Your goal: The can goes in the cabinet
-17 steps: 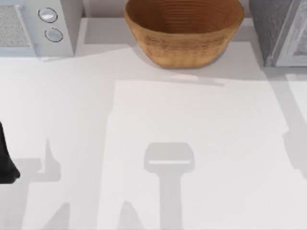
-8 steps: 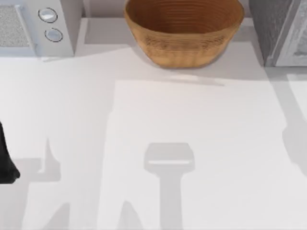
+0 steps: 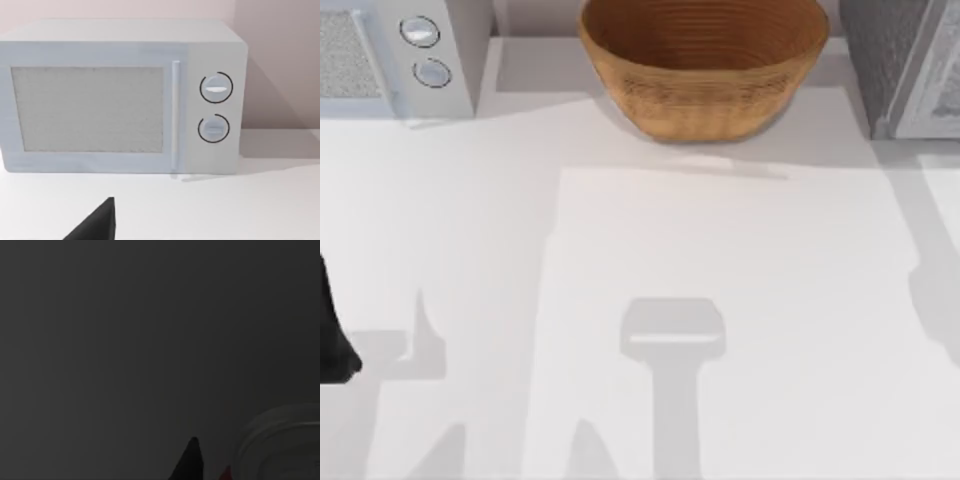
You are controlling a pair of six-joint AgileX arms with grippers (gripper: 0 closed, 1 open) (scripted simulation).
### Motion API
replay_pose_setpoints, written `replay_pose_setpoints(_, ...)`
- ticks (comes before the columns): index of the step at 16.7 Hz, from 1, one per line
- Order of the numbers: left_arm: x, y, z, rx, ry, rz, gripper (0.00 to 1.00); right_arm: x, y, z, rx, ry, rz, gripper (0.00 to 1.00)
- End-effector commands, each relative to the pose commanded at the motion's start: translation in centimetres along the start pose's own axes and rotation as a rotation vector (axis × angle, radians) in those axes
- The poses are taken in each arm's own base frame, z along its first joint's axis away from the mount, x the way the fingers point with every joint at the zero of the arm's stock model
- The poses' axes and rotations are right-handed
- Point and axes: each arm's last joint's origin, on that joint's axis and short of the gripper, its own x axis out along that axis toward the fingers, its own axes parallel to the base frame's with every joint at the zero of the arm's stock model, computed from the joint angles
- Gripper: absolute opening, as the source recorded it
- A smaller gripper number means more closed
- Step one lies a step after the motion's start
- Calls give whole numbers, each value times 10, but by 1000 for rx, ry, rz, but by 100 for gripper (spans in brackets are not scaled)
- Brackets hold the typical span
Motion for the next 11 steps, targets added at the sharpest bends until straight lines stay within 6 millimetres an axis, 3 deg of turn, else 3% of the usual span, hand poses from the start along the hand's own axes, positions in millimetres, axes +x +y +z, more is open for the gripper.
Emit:
replay_pose_setpoints(5, 0, 0, 0, 0, 0, 0, 100, 0, 0, 0, 0, 0, 0, 98)
replay_pose_setpoints(11, 0, 0, 0, 0, 0, 0, 100, 0, 0, 0, 0, 0, 0, 100)
